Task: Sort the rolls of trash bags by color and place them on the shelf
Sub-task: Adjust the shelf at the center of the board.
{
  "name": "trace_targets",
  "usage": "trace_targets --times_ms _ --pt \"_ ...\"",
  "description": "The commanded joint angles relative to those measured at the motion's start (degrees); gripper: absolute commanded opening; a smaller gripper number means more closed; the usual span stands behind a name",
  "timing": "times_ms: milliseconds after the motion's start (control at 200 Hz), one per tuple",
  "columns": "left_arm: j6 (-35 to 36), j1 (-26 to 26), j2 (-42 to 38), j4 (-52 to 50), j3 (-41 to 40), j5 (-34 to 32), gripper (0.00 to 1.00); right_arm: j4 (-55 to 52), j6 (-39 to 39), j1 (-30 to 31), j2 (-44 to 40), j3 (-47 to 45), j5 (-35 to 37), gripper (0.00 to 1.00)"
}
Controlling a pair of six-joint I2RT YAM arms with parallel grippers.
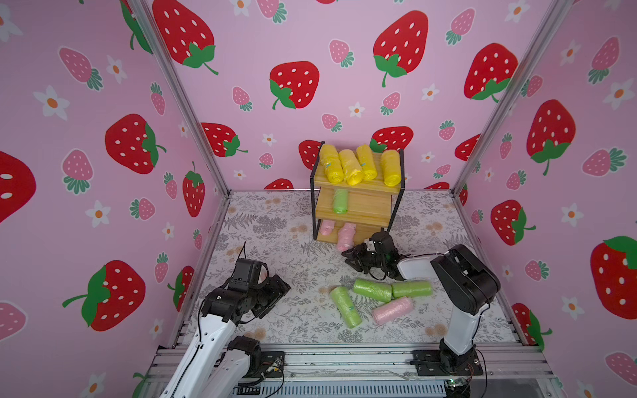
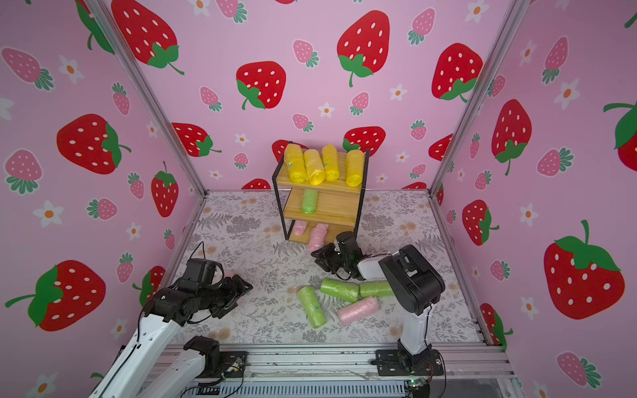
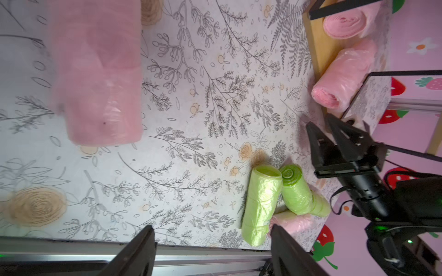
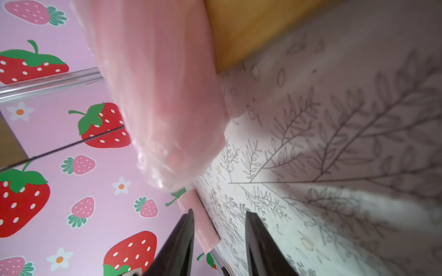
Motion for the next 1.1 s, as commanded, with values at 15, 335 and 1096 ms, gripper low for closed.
trace_targets --times_ms 15,335,1096 --pt "8.1 2.5 2.1 -8.5 5.1 -4.6 0.81 -4.7 -2.2 -2.9 -3.6 2.6 -2.7 0.4" --pt "14.7 12.4 12.3 -6.3 7.0 0.5 0.83 -14.9 -9.7 -8.5 -5.8 4.8 -7.6 0.63" --pt "30.9 24.8 39.4 -7.3 18.1 2.8 0.77 -31.7 -28.2 -6.7 -18.3 0.5 -14.1 0.79"
